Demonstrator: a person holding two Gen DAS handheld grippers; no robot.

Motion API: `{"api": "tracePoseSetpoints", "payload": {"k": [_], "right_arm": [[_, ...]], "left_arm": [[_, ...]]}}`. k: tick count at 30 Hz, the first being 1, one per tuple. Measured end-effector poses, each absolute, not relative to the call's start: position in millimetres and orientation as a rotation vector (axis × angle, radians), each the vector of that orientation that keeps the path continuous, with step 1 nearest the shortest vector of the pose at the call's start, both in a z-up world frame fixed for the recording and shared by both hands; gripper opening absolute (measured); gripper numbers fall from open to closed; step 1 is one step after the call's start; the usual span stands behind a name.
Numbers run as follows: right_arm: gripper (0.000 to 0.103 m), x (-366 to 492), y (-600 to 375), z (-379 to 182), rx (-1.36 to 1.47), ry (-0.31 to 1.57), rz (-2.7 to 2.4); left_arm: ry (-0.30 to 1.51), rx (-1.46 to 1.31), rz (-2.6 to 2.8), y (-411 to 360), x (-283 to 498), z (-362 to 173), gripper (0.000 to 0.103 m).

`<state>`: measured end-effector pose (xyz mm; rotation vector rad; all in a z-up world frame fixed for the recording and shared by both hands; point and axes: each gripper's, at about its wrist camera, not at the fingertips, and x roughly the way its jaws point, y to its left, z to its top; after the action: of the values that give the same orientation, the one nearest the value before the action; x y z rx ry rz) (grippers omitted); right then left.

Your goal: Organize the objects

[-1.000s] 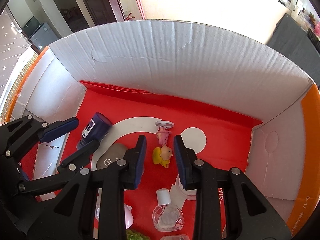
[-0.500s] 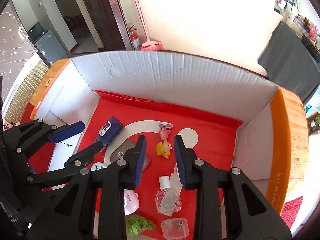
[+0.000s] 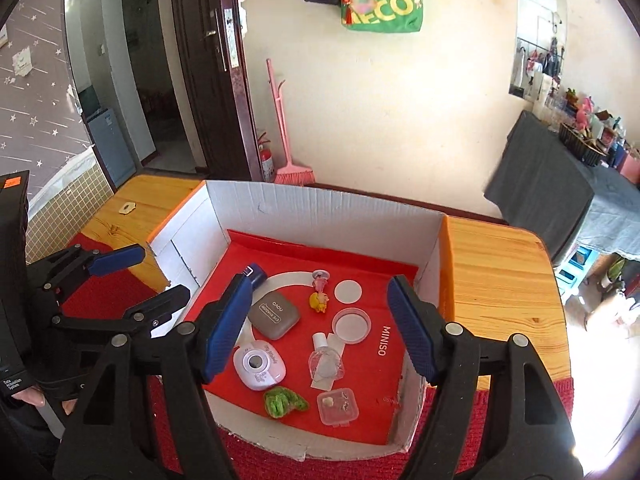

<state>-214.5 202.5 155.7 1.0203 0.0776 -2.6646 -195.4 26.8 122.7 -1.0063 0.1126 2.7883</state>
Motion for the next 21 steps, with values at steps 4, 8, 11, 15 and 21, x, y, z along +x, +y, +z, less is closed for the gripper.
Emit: {"api": "tracePoseSetpoints", "payload": {"k": [4, 8, 11, 15, 21], "right_arm": [[0.081, -181.3, 213.7, 156.5, 0.908, 0.036, -2.733], [0.089, -153.3, 224.2, 151.2, 0.826, 0.082, -2.803], [0.093, -139.7, 227.0, 139.8, 0.738, 0.117, -2.843], [0.097, -135.1, 225.9, 111.1, 0.687, 0.116, -2.868], [0.097, -147.7, 226.2, 76.4, 0.74, 0.067, -2.87]], "left_arm": [[0.093, -0.864, 2.846, 20.4, -169.1, 126.7, 0.093], [0.006, -0.782, 2.855, 18.9, -155.6, 116.6, 0.101], [0.006, -0.721, 2.881, 22.9, -154.6, 103.7, 0.103], [0.034, -0.754, 2.877, 29.4, -163.9, 82.2, 0.103], [0.022, -0.739, 2.921, 24.2, -171.8, 64.0, 0.103]]}}
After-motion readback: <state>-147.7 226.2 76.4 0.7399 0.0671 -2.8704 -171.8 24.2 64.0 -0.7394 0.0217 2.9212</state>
